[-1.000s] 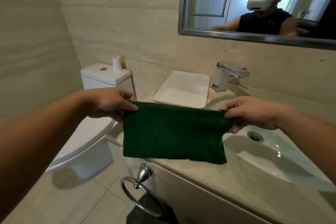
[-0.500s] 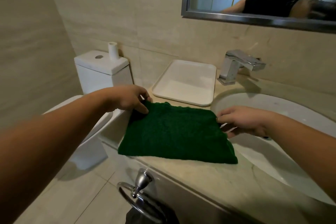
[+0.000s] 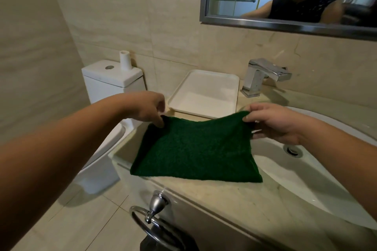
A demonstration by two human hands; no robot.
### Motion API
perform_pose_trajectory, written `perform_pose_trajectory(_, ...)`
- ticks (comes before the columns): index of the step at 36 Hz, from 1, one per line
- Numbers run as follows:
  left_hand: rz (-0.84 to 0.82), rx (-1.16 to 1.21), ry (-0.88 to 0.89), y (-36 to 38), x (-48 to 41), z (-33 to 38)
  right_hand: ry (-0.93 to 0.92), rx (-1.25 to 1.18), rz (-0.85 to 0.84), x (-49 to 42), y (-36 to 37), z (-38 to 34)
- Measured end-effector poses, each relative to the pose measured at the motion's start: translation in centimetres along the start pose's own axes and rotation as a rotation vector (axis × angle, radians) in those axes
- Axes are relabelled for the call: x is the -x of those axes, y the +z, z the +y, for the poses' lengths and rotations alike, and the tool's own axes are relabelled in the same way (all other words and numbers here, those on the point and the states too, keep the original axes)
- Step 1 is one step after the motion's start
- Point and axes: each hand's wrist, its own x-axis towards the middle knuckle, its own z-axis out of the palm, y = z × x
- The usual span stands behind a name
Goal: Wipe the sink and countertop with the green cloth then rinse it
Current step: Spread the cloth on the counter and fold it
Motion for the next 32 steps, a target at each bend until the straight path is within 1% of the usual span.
perform_pose_trajectory(1, 0.042, 0.016, 0.044, -0.3, 0.3, 0.9, -0.035, -0.014, -0.021, 0.4, 0.2, -1.0)
perform_pose_trajectory(3, 0.074, 0.184, 0.157, -0.9, 1.1, 3.3, -0.104, -0.020, -0.079, 1.3, 0.9, -2.9)
perform_pose_trajectory(5, -0.006, 0.398, 0.266, -1.5, 1.9, 6.2, -0.164, 0.027, -0.131, 2.2, 1.9, -4.7)
perform_pose_trajectory(7, -0.122, 0.528, 0.325, -1.8, 2.3, 8.3, -0.218, 0.078, -0.146, 2.9, 3.1, -6.1)
perform_pose_trajectory(8, -0.150, 0.555, 0.337, -1.9, 2.4, 8.9, -0.238, 0.098, -0.134, 3.2, 3.5, -6.6)
perform_pose_trajectory(9, -0.144, 0.562, 0.339, -2.0, 2.4, 9.3, -0.254, 0.113, -0.114, 3.4, 3.8, -6.9)
perform_pose_trajectory(11, -0.076, 0.533, 0.341, -2.2, 2.3, 9.6, -0.279, 0.103, -0.071, 3.7, 4.0, -7.0)
perform_pose_trajectory(13, -0.016, 0.524, 0.365, -2.4, 2.2, 9.4, -0.287, 0.033, -0.046, 3.9, 4.0, -6.6)
perform_pose_trajectory(16, 0.014, 0.667, 0.403, -2.3, 2.3, 9.0, -0.264, -0.051, -0.073, 4.3, 4.1, -5.3)
perform_pose_trajectory(18, -0.001, 0.780, 0.415, -2.2, 2.4, 8.8, -0.212, 0.004, -0.114, 4.3, 4.2, -3.9)
perform_pose_trajectory(20, -0.002, 0.847, 0.429, -2.2, 2.7, 8.7, -0.192, 0.147, -0.145, 4.4, 4.5, -2.4)
perform_pose_trajectory(22, 0.000, 0.910, 0.457, -2.3, 3.0, 8.6, -0.212, 0.278, -0.140, 4.3, 4.8, -1.3)
perform_pose_trajectory(24, 0.008, 0.988, 0.488, -2.5, 3.2, 8.5, -0.228, 0.348, -0.108, 4.2, 4.9, -0.7)
perform_pose_trajectory(28, 0.033, 1.117, 0.520, -3.0, 3.3, 8.2, -0.256, 0.337, -0.068, 4.3, 5.3, -0.7)
perform_pose_trajectory(32, -0.011, 1.168, 0.560, -3.0, 3.3, 8.0, -0.271, 0.304, -0.037, 3.9, 5.7, -1.2)
